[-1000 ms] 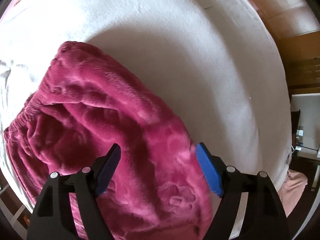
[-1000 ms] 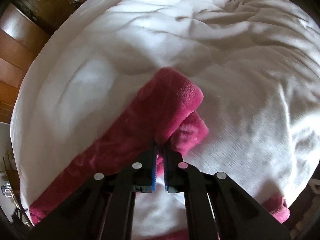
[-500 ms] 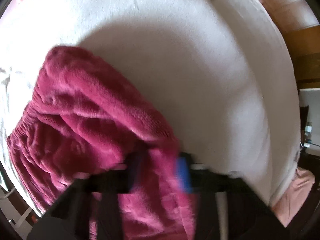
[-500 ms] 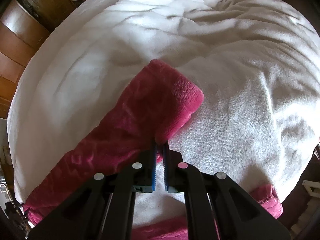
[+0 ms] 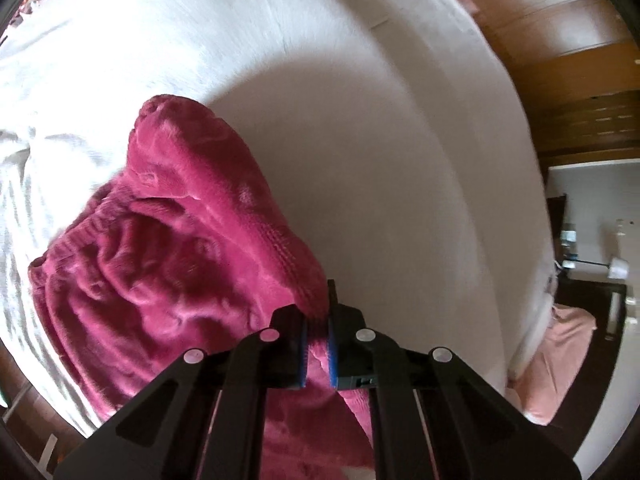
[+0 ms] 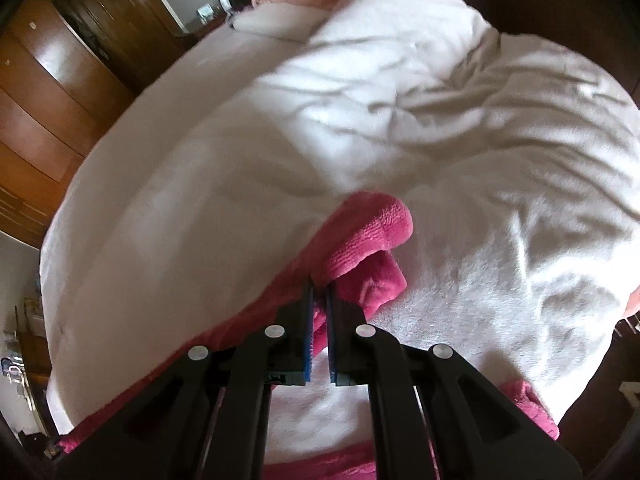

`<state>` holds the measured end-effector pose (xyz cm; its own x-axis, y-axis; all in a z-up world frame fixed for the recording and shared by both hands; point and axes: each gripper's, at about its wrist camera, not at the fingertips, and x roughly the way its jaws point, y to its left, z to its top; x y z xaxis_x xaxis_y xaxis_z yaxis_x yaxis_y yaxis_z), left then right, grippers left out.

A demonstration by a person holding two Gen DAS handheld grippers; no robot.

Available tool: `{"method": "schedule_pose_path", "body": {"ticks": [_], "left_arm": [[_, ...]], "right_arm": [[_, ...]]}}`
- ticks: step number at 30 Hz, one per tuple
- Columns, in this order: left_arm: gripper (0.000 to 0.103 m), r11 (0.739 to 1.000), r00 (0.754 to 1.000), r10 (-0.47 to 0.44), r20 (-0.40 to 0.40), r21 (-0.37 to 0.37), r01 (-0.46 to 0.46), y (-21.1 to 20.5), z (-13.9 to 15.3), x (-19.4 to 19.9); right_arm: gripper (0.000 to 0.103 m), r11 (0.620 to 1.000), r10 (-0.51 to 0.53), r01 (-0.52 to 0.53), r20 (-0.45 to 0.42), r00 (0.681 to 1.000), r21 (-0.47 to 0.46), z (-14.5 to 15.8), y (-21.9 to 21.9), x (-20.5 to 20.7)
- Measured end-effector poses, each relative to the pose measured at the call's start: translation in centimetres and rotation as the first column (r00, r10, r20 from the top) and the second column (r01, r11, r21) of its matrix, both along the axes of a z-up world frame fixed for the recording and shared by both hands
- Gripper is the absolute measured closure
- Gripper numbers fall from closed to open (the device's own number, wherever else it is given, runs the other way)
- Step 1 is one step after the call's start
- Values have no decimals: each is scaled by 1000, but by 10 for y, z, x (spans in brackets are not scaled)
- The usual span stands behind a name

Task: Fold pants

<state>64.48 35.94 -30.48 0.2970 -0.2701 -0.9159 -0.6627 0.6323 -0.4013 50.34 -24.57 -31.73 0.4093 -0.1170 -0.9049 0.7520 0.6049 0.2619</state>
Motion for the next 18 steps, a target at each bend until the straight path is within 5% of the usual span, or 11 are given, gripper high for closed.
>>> {"method": "schedule_pose_path", "body": {"ticks": [8,18], "left_arm": [[97,998,998,-28,58,-48,31,11,23,-87],[97,991,991,-132,25,-18,133,32,16,-197]], "right_arm": [[98,999,-40,40,40,998,-18,33,8,-59],[98,992,-121,122,-49,991,16,10,38,-176]]}}
